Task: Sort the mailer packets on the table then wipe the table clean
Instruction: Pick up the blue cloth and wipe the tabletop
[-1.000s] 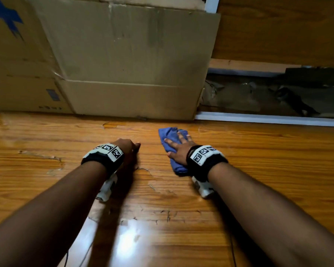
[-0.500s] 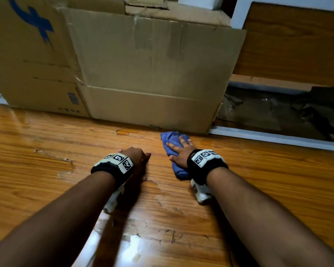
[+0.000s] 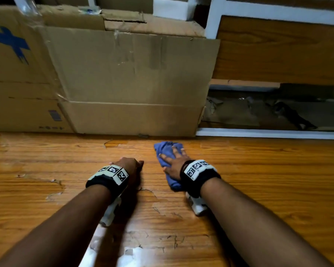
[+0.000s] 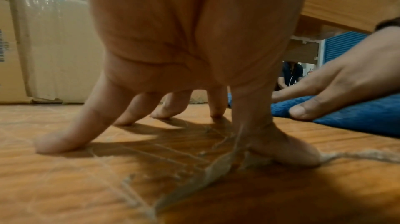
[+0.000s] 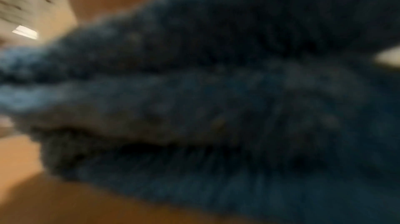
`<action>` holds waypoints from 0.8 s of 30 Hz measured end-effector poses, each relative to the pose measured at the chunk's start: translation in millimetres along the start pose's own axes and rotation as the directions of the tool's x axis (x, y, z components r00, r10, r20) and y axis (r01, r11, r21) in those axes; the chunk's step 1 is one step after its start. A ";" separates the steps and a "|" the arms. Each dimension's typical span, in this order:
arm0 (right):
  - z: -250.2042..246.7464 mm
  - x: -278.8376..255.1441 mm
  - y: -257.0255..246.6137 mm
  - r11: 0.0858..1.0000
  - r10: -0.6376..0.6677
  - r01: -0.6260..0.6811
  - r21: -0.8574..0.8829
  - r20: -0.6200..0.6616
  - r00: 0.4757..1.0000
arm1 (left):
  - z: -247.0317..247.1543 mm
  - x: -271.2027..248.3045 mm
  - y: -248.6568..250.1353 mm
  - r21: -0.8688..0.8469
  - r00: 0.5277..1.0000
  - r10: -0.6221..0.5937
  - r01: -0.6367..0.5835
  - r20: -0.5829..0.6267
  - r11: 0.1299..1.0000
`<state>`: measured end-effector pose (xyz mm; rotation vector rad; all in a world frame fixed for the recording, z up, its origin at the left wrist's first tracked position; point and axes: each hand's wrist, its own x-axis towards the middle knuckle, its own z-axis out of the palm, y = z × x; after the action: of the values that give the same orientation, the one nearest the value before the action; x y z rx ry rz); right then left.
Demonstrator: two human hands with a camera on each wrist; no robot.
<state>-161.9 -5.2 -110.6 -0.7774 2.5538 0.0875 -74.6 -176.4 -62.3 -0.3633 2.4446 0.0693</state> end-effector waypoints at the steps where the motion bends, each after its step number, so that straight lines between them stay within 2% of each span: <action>1: 2.9 -3.5 0.8 0.999 -0.031 0.031 -0.013 0.008 0.999 | 0.4 -2.8 0.0 0.006 1.000 0.021 -0.020 -0.017 1.000; 3: 2.5 -13.6 23.9 0.999 0.013 -0.014 -0.039 -0.003 1.000 | 3.2 -9.0 -1.3 -0.002 0.998 0.045 -0.045 -0.045 0.999; 4: 2.8 -20.1 41.6 0.995 0.093 -0.093 -0.030 -0.007 0.996 | 4.5 -12.0 -2.1 -0.006 0.997 0.053 -0.053 -0.055 0.999; 7: 7.4 -36.6 91.3 0.919 0.391 -0.388 0.070 -0.032 0.920 | 6.0 -15.6 -2.2 -0.023 0.995 0.070 -0.071 -0.072 0.997; 9: 12.6 -40.3 83.2 0.875 0.469 -0.465 0.132 0.000 0.883 | 5.0 -14.6 -1.5 -0.040 0.995 0.065 -0.068 -0.078 0.997; 11: 19.6 -40.7 47.8 0.908 0.396 -0.395 0.137 0.025 0.918 | 4.2 -12.5 -2.8 -0.060 0.993 0.063 -0.069 -0.105 0.996; 13: 32.5 -43.9 10.1 0.974 0.217 -0.218 0.062 0.016 0.976 | 4.8 -11.2 -4.6 -0.061 0.990 0.082 -0.090 -0.118 0.994; 15: 41.2 -58.4 -8.4 0.996 0.084 -0.084 -0.003 0.022 0.996 | 6.3 -11.1 -6.6 -0.045 0.986 0.104 -0.111 -0.130 0.993; 16: 41.2 -67.4 -5.0 0.998 0.061 -0.060 -0.024 0.020 0.998 | 6.9 -12.7 -7.4 -0.044 0.985 0.109 -0.116 -0.134 0.992; 18: 38.6 -86.0 20.2 0.989 0.141 -0.142 -0.035 -0.011 0.990 | 8.8 -15.1 -8.0 -0.048 0.985 0.110 -0.117 -0.133 0.992; 20: 39.8 -99.2 62.2 0.939 0.342 -0.342 0.019 -0.023 0.939 | 10.7 -16.4 -7.7 -0.032 0.985 0.121 -0.126 -0.123 0.992; 22: 43.2 -108.5 92.3 0.834 0.542 -0.538 0.121 0.002 0.840 | 11.5 -18.1 -8.7 -0.006 0.983 0.134 -0.136 -0.124 0.991; 23: 43.8 -109.1 93.5 0.796 0.588 -0.582 0.167 0.016 0.809 | 11.1 -17.7 -8.6 0.007 0.982 0.139 -0.140 -0.127 0.990; 24: 41.3 -110.2 83.4 0.790 0.592 -0.588 0.173 0.032 0.805 | 10.7 -16.0 -7.4 0.021 0.981 0.143 -0.141 -0.128 0.990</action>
<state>-109.3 128.9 -103.6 0.1165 2.6858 0.0498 -54.1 -178.2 -60.4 -0.1922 2.5955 0.0952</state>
